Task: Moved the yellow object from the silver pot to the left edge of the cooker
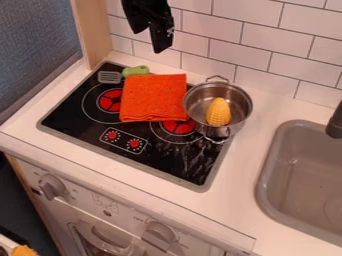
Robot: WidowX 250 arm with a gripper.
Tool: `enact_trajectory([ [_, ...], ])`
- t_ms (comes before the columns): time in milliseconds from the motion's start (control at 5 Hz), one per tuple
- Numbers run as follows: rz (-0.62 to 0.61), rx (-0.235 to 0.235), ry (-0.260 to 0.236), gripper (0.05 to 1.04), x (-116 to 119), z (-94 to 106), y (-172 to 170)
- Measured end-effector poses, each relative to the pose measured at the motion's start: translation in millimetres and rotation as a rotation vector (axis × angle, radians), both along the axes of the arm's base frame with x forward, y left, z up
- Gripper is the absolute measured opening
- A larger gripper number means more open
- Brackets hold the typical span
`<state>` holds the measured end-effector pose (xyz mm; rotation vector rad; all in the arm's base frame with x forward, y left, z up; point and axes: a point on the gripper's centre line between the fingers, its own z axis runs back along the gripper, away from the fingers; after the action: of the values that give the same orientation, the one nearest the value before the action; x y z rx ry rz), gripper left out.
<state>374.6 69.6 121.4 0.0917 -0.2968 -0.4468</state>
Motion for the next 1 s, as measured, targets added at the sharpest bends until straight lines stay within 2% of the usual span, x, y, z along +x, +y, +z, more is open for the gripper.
enact_trajectory([
  [400,0.004,-0.014,0.073,1.001,-10.7,-25.9,-11.3],
  [600,-0.029,-0.045,0.071,1.001,-8.1,-25.2,-33.6],
  [1000,-0.149,-0.052,0.084,1.001,-11.0,-33.1,-83.6],
])
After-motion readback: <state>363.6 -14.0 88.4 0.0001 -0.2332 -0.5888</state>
